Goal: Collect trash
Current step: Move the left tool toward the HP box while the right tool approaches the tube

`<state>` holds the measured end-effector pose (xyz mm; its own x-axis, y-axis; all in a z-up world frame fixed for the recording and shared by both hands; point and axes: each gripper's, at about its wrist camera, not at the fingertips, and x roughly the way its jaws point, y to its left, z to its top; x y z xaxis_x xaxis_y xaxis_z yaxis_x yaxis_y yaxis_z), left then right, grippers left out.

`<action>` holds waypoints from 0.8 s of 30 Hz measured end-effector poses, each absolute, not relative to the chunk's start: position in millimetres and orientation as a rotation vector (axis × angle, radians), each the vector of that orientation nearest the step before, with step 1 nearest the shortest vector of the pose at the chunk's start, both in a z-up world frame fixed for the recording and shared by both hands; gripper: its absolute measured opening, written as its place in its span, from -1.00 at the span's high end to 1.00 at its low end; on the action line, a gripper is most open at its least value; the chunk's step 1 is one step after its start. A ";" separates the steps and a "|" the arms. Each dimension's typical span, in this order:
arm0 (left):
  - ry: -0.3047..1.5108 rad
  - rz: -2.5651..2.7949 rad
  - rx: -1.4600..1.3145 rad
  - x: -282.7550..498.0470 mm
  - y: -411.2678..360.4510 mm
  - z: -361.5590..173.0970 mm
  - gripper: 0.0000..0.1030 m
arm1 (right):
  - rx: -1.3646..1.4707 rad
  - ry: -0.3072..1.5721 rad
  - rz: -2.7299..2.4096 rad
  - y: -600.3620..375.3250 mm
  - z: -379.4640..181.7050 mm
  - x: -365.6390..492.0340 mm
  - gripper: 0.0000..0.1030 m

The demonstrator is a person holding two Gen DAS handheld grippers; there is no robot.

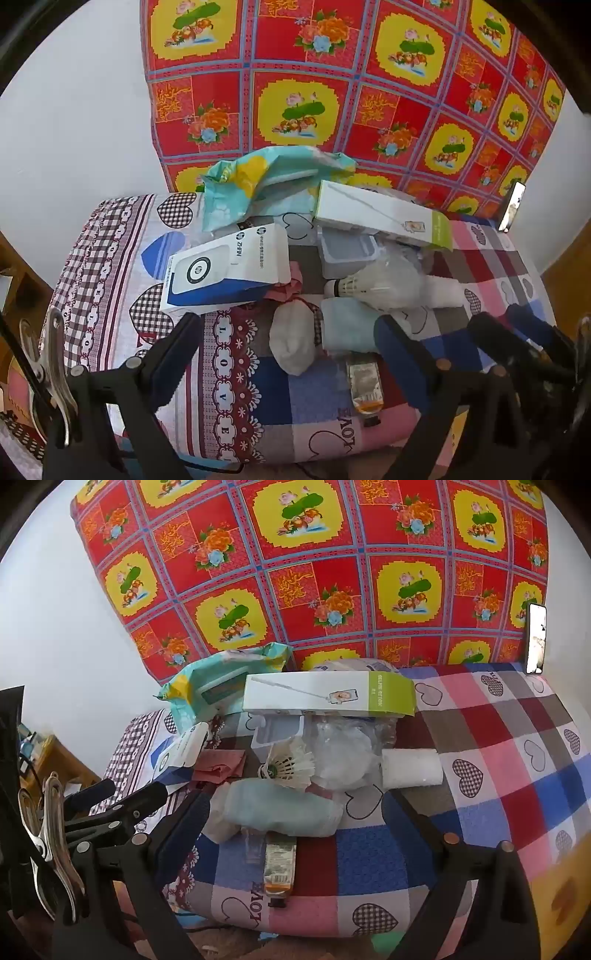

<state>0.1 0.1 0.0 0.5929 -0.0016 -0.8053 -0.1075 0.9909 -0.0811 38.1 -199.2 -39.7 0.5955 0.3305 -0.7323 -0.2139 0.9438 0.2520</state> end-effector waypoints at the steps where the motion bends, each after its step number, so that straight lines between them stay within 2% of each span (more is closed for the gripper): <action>1: 0.928 0.063 -0.125 0.0 -0.1 -0.1 -0.88 | 0.143 0.877 0.317 -199.1 -39.5 38.0 -0.88; 24: 0.937 0.076 -0.135 0.2 8.0 -2.7 -0.81 | 0.146 0.874 0.326 -194.6 -41.7 38.8 -0.88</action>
<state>0.2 8.0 -2.7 0.5905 0.0069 -0.8070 -0.1241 0.9889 -0.0824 38.8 -194.6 -41.7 0.5964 0.3390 -0.7276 -0.2209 0.9408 0.2572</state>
